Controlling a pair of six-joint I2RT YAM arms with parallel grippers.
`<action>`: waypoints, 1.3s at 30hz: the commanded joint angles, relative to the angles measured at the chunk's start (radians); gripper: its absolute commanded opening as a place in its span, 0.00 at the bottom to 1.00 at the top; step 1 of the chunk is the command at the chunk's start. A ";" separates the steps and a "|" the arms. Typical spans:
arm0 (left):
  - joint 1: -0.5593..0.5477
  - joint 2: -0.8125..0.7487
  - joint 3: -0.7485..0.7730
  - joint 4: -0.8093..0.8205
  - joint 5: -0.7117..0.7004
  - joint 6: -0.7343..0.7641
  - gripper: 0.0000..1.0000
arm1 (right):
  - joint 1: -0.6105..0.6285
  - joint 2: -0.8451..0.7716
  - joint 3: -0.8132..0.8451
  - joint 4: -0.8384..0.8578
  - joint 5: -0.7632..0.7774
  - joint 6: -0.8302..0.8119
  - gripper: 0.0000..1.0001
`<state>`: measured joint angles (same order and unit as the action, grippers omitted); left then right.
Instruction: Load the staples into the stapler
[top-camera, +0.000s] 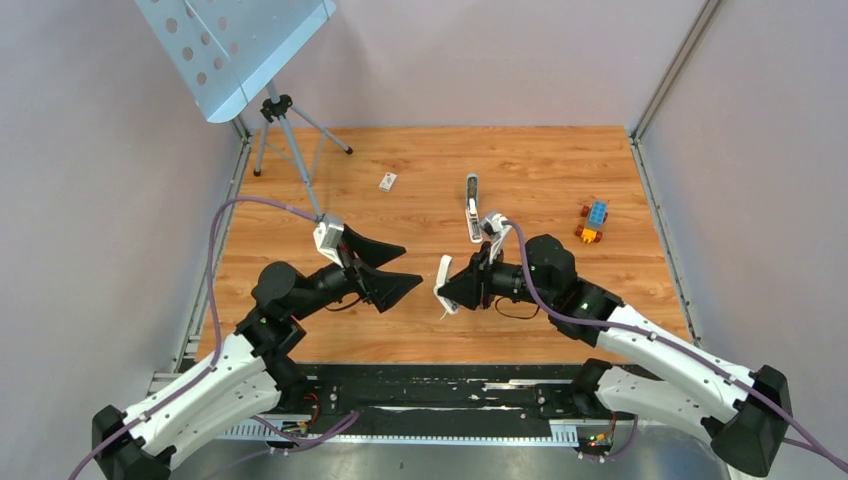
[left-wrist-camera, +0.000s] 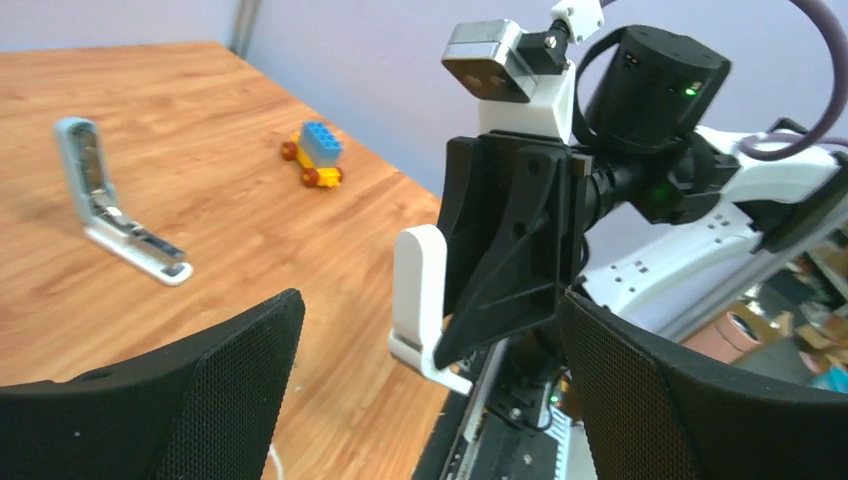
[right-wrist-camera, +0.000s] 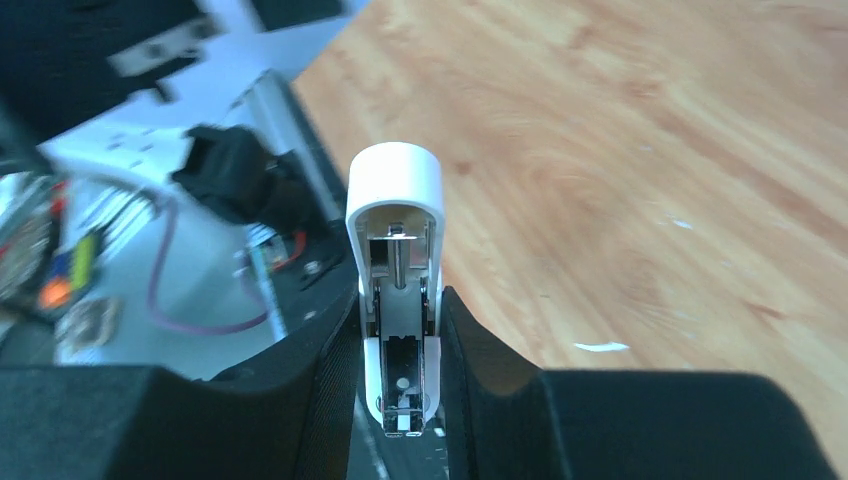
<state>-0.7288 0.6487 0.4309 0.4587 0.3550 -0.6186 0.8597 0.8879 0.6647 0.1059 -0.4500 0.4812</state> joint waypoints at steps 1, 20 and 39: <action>0.002 -0.061 0.128 -0.405 -0.111 0.216 1.00 | -0.012 -0.025 0.089 -0.262 0.388 -0.094 0.00; 0.002 -0.176 0.207 -0.887 -0.324 0.334 1.00 | -0.528 0.563 0.253 -0.241 0.706 -0.246 0.00; 0.002 -0.224 0.190 -0.889 -0.407 0.338 1.00 | -0.564 1.024 0.545 -0.284 0.668 -0.089 0.10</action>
<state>-0.7288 0.4328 0.6209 -0.4160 -0.0280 -0.2920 0.3080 1.8790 1.1980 -0.1493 0.2104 0.3458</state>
